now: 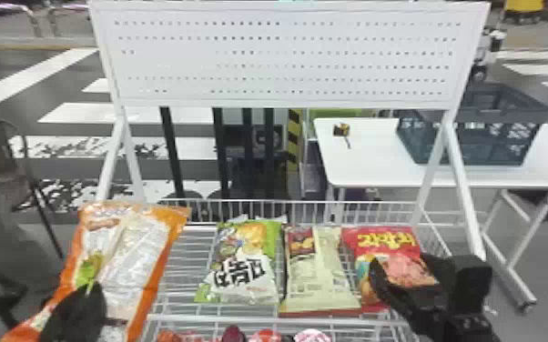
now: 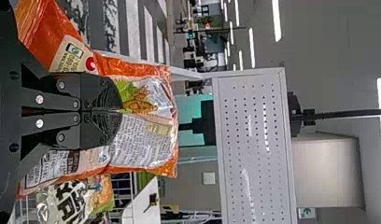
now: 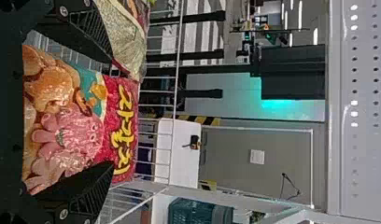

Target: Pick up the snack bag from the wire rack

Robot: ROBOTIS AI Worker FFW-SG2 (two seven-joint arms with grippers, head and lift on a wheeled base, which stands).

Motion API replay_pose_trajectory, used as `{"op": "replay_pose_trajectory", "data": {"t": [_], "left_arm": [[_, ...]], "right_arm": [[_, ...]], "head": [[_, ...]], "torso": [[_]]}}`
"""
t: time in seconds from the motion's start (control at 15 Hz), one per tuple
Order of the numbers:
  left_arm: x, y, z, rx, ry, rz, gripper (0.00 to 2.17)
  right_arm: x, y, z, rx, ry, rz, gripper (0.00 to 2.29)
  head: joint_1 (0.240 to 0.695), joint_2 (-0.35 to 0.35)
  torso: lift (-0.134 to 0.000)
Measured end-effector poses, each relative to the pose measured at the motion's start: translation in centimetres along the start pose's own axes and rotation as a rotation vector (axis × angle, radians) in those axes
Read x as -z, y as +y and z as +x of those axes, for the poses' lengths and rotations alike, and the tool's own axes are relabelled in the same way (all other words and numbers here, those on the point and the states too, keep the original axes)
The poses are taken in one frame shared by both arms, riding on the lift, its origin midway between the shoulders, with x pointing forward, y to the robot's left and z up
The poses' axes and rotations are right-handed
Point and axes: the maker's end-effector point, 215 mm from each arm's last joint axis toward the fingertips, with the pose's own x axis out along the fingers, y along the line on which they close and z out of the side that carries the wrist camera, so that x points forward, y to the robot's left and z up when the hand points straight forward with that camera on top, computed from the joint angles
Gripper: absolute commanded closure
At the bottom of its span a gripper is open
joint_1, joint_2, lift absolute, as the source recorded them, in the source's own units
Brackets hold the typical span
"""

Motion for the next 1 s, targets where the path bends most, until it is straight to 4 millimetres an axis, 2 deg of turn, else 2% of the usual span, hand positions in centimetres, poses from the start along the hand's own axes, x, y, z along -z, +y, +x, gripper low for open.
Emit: {"op": "replay_pose_trajectory", "data": {"t": [0.27, 0.53, 0.6, 0.73, 0.8, 0.87, 0.93, 1.0], "left_arm": [[0.7, -0.6, 0.3, 0.009, 0.008, 0.001, 1.89], [1.0, -1.0, 0.6, 0.015, 0.010, -0.001, 1.89], [1.0, -1.0, 0.7, 0.015, 0.010, -0.001, 1.89], [1.0, -1.2, 0.8, 0.017, 0.009, -0.003, 1.89], [1.0, -1.2, 0.8, 0.018, 0.009, -0.004, 1.89], [1.0, -1.3, 0.9, 0.018, 0.009, -0.004, 1.89], [1.0, -1.3, 0.8, 0.019, 0.010, -0.004, 1.89], [1.1, -1.3, 0.8, 0.019, 0.011, -0.004, 1.89]], "right_arm": [[1.0, -1.7, 3.9, 0.019, 0.033, -0.013, 0.12], [3.5, -3.1, 5.2, 0.022, 0.106, -0.011, 0.22], [4.1, -3.0, 5.2, 0.013, 0.125, -0.005, 0.34], [5.5, -2.8, 5.0, -0.010, 0.172, 0.014, 0.69], [6.2, -2.5, 4.8, -0.022, 0.196, 0.023, 1.14], [6.7, -2.4, 4.7, -0.029, 0.218, 0.031, 1.68], [7.1, -2.4, 4.6, -0.029, 0.234, 0.036, 2.06], [7.2, -2.5, 4.5, -0.024, 0.240, 0.038, 2.08]], "head": [[0.499, 0.000], [0.499, 0.000], [0.499, 0.000], [0.499, 0.000], [0.499, 0.000], [0.499, 0.000], [0.499, 0.000], [0.499, 0.000]], "torso": [[0.000], [0.000], [0.000], [0.000], [0.000], [0.000], [0.000], [0.000]]}}
